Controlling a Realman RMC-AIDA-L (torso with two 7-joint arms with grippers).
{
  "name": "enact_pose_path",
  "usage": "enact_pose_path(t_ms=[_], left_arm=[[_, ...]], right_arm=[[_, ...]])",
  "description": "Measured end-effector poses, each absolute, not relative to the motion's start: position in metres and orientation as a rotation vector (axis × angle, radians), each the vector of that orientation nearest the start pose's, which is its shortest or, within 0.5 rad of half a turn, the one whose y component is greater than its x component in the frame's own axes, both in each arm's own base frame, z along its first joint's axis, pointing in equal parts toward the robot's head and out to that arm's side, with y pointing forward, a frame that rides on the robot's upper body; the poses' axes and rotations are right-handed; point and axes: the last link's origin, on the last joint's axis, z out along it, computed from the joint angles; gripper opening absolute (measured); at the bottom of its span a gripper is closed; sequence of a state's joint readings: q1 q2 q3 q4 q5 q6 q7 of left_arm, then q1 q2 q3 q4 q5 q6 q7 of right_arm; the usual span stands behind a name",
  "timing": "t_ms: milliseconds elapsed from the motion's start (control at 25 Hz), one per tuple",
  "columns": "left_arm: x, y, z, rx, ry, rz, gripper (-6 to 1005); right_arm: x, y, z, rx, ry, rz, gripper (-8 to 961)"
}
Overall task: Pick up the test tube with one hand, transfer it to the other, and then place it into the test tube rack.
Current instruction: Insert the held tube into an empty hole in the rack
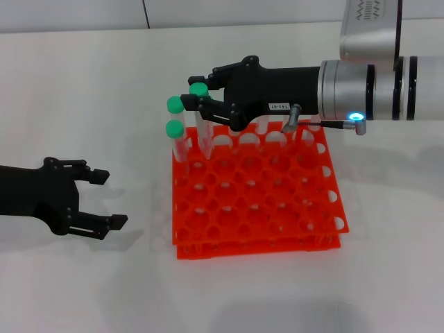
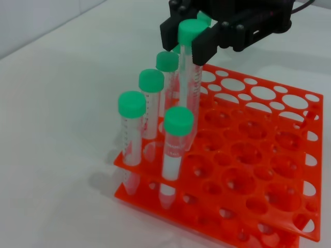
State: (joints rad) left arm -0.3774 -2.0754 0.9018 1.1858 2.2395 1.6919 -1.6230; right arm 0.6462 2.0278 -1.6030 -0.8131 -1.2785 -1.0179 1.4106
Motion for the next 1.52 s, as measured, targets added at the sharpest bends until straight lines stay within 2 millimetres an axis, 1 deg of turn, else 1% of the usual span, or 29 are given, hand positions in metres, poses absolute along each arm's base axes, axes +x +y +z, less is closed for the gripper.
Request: enact_pose_path(t_ms=[1120,1520], left_arm=[[-0.269,0.303,0.042,-2.884,-0.520,-0.092,893],[-0.269,0.303,0.038,-2.888,-0.524,-0.086,893]], right_arm=[[0.141,0.378,-0.066,-2.748,0.266,0.742,331],[0.146,0.377,-0.069,-2.748,0.289,0.736,346]])
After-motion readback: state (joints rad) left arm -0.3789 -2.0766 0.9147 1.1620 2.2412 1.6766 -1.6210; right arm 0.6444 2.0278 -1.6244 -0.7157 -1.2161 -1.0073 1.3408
